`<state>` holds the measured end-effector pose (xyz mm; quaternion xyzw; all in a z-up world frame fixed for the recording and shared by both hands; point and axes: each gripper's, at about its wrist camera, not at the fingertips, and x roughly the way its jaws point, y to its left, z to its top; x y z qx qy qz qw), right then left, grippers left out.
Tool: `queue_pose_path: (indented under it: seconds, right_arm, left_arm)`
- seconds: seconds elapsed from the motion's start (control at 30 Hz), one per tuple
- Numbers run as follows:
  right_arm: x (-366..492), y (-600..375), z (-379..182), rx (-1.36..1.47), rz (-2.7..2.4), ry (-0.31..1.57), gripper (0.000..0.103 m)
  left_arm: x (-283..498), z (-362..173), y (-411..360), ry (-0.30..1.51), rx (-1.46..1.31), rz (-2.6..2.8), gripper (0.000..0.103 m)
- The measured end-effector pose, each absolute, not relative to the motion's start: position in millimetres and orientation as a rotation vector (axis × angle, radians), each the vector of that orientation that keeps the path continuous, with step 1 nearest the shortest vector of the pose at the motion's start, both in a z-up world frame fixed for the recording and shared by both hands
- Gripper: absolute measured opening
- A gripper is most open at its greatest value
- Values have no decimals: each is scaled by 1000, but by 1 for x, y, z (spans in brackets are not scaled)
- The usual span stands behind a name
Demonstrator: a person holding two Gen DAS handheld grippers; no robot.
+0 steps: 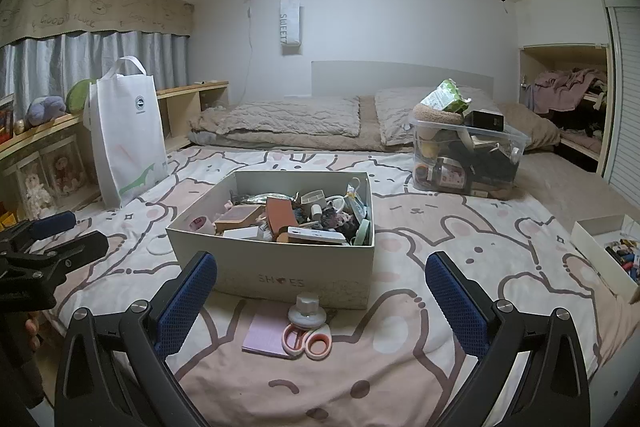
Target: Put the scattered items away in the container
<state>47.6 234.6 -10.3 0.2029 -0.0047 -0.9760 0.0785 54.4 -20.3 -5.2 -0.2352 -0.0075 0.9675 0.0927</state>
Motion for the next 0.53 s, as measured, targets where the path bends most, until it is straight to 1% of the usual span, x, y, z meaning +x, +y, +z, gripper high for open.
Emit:
queue_pose_path:
  seconds: [0.53]
  right_arm:
    - [47,237,-11,609,-2923,-28,103]
  left_arm:
    - [57,-9,-18,12,-685,2911,103]
